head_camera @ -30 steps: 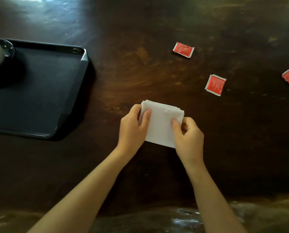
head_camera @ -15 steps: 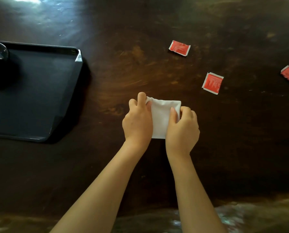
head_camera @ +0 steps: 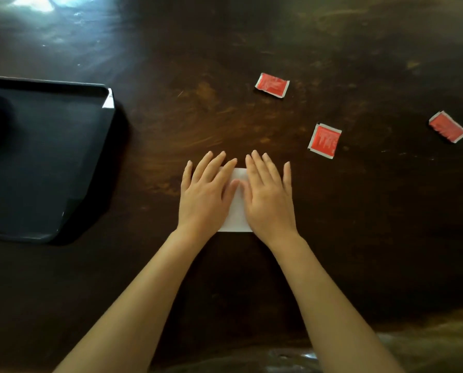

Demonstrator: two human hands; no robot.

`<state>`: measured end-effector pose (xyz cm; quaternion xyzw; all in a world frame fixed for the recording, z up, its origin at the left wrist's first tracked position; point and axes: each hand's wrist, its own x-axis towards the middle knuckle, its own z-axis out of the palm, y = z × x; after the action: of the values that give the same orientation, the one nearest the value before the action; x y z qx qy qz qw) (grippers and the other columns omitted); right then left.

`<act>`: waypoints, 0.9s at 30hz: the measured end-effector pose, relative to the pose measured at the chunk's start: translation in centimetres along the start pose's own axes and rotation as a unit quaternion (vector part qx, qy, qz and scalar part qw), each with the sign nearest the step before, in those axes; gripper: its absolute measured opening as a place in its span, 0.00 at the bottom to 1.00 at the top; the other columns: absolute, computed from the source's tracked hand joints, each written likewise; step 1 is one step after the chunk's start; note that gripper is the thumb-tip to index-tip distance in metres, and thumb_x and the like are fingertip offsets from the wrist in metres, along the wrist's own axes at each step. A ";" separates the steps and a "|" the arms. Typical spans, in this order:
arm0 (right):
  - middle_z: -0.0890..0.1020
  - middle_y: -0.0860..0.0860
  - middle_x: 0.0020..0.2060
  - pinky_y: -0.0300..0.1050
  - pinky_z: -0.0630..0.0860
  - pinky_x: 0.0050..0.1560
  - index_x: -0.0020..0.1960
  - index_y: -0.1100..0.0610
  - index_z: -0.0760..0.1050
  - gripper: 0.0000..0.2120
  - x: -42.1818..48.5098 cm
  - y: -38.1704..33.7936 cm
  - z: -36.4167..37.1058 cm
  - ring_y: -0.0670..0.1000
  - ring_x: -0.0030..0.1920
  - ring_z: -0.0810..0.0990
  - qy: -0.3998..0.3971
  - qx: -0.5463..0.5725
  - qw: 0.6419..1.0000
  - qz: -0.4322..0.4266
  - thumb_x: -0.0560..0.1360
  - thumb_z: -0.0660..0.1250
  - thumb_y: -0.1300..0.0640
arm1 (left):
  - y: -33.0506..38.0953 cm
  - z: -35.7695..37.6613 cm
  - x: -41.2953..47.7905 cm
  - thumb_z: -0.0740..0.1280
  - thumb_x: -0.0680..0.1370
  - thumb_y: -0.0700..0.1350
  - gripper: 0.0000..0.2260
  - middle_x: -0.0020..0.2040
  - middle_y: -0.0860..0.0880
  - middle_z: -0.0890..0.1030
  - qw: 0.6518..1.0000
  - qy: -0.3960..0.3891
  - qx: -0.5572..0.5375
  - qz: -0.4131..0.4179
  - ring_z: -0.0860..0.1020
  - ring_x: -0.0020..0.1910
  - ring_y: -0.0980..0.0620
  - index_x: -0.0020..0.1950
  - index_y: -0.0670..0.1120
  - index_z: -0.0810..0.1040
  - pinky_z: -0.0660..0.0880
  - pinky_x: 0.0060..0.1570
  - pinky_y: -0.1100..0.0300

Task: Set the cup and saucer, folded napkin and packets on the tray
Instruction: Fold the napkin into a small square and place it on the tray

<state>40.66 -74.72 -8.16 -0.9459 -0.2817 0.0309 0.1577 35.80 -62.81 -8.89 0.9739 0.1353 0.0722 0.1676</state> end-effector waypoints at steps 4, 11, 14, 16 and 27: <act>0.36 0.49 0.75 0.51 0.32 0.73 0.74 0.52 0.33 0.29 -0.2 1.3 -0.3 0.47 0.74 0.33 -0.101 -0.029 0.994 -0.031 0.80 0.41 0.43 | -0.7 0.2 -0.1 0.38 0.78 0.57 0.25 0.78 0.55 0.50 0.995 -0.063 0.077 0.014 0.43 0.76 0.53 0.75 0.56 0.46 0.37 0.73 0.48; 0.33 0.49 0.75 0.52 0.30 0.72 0.74 0.53 0.31 0.31 -0.2 2.0 -1.0 0.46 0.73 0.31 -0.120 -0.069 0.988 -0.063 0.79 0.41 0.41 | -0.5 -0.5 0.1 0.37 0.77 0.57 0.26 0.78 0.56 0.49 0.992 -0.109 0.064 0.000 0.41 0.76 0.53 0.76 0.56 0.46 0.36 0.73 0.46; 0.34 0.50 0.75 0.51 0.31 0.72 0.74 0.53 0.32 0.31 -0.2 2.2 -0.8 0.47 0.73 0.32 -0.125 -0.064 0.988 -0.069 0.79 0.42 0.41 | -0.3 -0.7 0.3 0.40 0.78 0.55 0.27 0.77 0.49 0.58 0.990 -0.095 0.095 0.032 0.51 0.77 0.48 0.75 0.49 0.55 0.40 0.73 0.46; 0.34 0.50 0.75 0.51 0.31 0.72 0.74 0.54 0.32 0.31 -0.1 2.3 -0.6 0.48 0.74 0.32 -0.122 -0.061 0.988 -0.076 0.79 0.42 0.42 | 0.2 -1.1 0.6 0.46 0.79 0.52 0.25 0.70 0.42 0.70 0.989 -0.062 0.115 0.073 0.64 0.72 0.42 0.70 0.42 0.68 0.51 0.72 0.48; 0.34 0.47 0.74 0.46 0.30 0.72 0.75 0.52 0.34 0.31 2.1 3.9 -1.1 0.44 0.73 0.33 -0.152 -0.045 0.963 -0.219 0.79 0.42 0.40 | 1.5 -4.6 6.2 0.62 0.76 0.54 0.20 0.58 0.44 0.74 0.955 -0.293 0.032 -0.014 0.74 0.49 0.48 0.61 0.42 0.70 0.70 0.43 0.59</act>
<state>44.67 -76.99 -8.26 -0.8513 -0.5038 0.1265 0.0736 41.21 -60.95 -3.50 0.9551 0.0965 -0.2231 0.1695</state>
